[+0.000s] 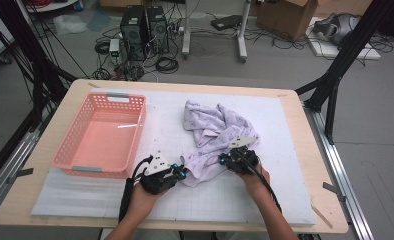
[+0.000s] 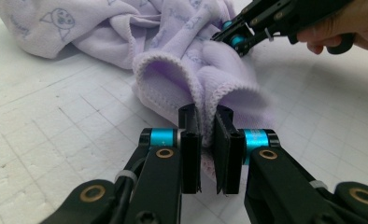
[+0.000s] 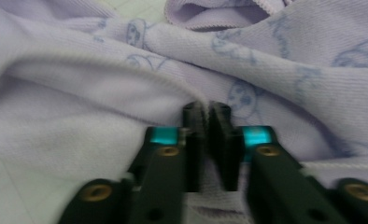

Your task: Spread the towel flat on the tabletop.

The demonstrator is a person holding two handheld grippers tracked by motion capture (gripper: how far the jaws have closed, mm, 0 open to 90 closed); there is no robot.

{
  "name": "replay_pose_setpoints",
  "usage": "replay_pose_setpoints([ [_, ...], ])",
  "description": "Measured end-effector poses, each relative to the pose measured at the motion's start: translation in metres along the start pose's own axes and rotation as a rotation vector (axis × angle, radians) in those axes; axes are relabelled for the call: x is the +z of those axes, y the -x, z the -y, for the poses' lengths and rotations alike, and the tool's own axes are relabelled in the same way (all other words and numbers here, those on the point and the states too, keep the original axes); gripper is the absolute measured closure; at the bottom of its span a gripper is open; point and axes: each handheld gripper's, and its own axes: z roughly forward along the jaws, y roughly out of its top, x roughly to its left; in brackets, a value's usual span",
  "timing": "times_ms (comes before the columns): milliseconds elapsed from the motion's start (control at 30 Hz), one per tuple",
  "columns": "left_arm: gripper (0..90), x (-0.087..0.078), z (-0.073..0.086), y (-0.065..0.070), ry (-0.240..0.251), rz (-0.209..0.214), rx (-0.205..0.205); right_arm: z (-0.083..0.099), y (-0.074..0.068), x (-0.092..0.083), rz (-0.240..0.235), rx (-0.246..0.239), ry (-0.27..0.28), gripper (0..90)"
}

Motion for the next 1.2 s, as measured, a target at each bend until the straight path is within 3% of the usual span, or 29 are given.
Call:
replay_pose_setpoints([
  [133, 80.2, -0.001, 0.002, 0.006, 0.0, 0.007, 0.005, 0.007, 0.003, -0.028, 0.009, 0.012, 0.079, 86.9],
  [267, 67.1, 0.001, 0.001, 0.012, -0.01, 0.023, 0.002, 0.026, 0.012, -0.062, 0.041, 0.013, 0.127, 86.6],
  [400, 53.3, 0.005, 0.001, 0.014, -0.013, 0.036, -0.018, 0.055, 0.03, -0.096, 0.093, 0.053, 0.147, 86.3],
  [533, 50.0, 0.007, 0.0, 0.013, 0.005, 0.049, -0.029, 0.083, 0.052, -0.12, 0.175, 0.112, 0.142, 86.5],
  [667, 50.4, 0.008, 0.0, 0.011, 0.003, 0.055, -0.028, 0.106, 0.067, -0.132, 0.295, 0.15, 0.063, 86.6],
  [733, 51.0, 0.006, 0.0, 0.008, 0.014, 0.057, -0.038, 0.117, 0.073, -0.135, 0.32, 0.186, 0.034, 86.5],
  [800, 51.6, 0.004, 0.0, 0.005, 0.025, 0.055, -0.054, 0.124, 0.075, -0.139, 0.331, 0.22, 0.048, 82.5],
  [900, 54.7, 0.008, -0.005, -0.002, 0.035, 0.058, -0.085, 0.123, 0.074, -0.144, 0.344, 0.254, 0.094, 67.2],
  [967, 58.1, 0.016, -0.011, -0.005, 0.013, 0.055, -0.076, 0.118, 0.072, -0.152, 0.351, 0.271, 0.143, 61.2],
  [1100, 64.2, 0.043, -0.029, -0.011, -0.042, 0.048, -0.052, 0.111, 0.068, -0.161, 0.36, 0.285, 0.208, 57.9],
  [1200, 63.8, 0.07, -0.041, -0.008, -0.113, 0.084, -0.044, 0.109, 0.066, -0.156, 0.341, 0.279, 0.21, 56.5],
])
